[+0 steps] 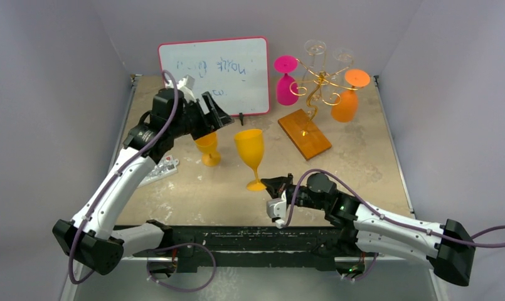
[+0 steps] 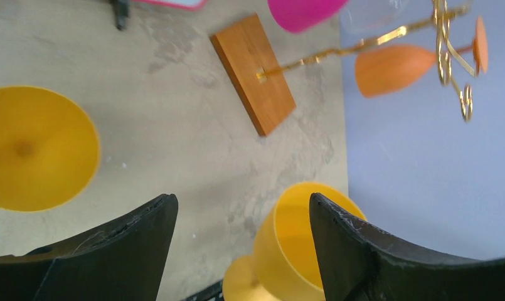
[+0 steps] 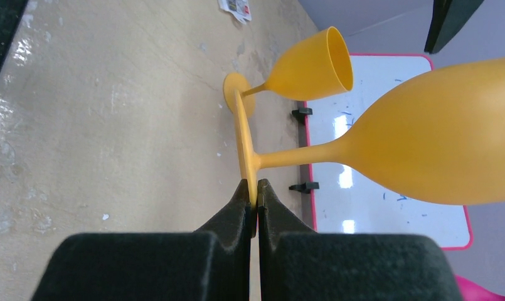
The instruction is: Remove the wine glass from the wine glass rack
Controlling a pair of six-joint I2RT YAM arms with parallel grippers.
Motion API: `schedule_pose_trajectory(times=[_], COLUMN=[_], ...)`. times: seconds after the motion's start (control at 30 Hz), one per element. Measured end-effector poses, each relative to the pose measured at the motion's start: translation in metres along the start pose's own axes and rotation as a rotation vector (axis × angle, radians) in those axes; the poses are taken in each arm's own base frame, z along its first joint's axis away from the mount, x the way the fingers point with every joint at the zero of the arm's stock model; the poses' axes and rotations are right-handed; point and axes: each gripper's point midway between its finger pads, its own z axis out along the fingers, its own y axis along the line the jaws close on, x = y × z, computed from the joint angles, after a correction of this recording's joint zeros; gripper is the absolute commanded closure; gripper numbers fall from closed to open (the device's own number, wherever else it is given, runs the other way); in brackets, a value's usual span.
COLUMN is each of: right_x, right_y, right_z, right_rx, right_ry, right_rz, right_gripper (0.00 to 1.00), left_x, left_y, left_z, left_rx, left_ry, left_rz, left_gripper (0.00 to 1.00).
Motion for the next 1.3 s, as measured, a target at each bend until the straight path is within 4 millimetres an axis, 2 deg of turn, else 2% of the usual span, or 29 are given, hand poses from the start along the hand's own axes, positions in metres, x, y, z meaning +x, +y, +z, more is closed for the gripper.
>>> schedule_pose_trajectory(times=[0.1, 0.2, 0.33, 0.4, 0.53, 0.63, 0.77, 0.83, 0.93, 1.03, 1.13, 1.23, 1.3], right_x=[0.003, 0.004, 0.003, 0.002, 0.005, 0.009, 0.011, 0.012, 0.013, 0.012, 0.011, 0.01, 0.005], right_y=[0.001, 0.001, -0.004, -0.007, -0.009, -0.009, -0.012, -0.013, -0.017, -0.017, -0.019, -0.021, -0.025], right_z=[0.0, 0.0, -0.001, -0.001, 0.002, 0.003, 0.002, 0.001, 0.001, 0.002, 0.002, 0.002, -0.001], right_rx=[-0.004, -0.019, -0.02, -0.023, -0.053, -0.069, -0.072, -0.078, -0.08, -0.084, -0.077, -0.068, -0.037], right_ry=[0.019, 0.035, 0.047, 0.051, 0.079, 0.105, 0.124, 0.134, 0.148, 0.147, 0.146, 0.14, 0.12], right_rz=[-0.022, -0.043, -0.084, -0.105, -0.136, -0.16, -0.193, -0.205, -0.226, -0.236, -0.236, -0.227, -0.226], right_gripper=[1.0, 1.0, 1.0, 1.0, 1.0, 1.0, 1.0, 0.99, 0.97, 0.83, 0.83, 0.71, 0.69], left_x=[0.021, 0.036, 0.051, 0.056, 0.063, 0.067, 0.069, 0.069, 0.069, 0.068, 0.067, 0.067, 0.066], left_y=[-0.008, -0.007, -0.007, -0.007, -0.007, -0.009, -0.011, -0.01, -0.005, -0.005, -0.006, -0.006, -0.006], left_z=[0.006, 0.013, 0.013, 0.013, 0.015, 0.012, 0.005, 0.002, 0.0, -0.003, -0.005, -0.007, -0.008], left_rx=[0.061, 0.084, 0.117, 0.133, 0.156, 0.173, 0.193, 0.196, 0.176, 0.174, 0.178, 0.177, 0.175], left_ry=[0.123, 0.217, 0.295, 0.328, 0.37, 0.398, 0.42, 0.427, 0.434, 0.435, 0.437, 0.441, 0.44], left_rz=[0.029, 0.058, 0.085, 0.094, 0.114, 0.134, 0.174, 0.198, 0.226, 0.255, 0.274, 0.287, 0.293], left_gripper=[0.25, 0.26, 0.29, 0.33, 0.46, 0.62, 0.9, 1.0, 1.0, 1.0, 1.0, 1.0, 1.0])
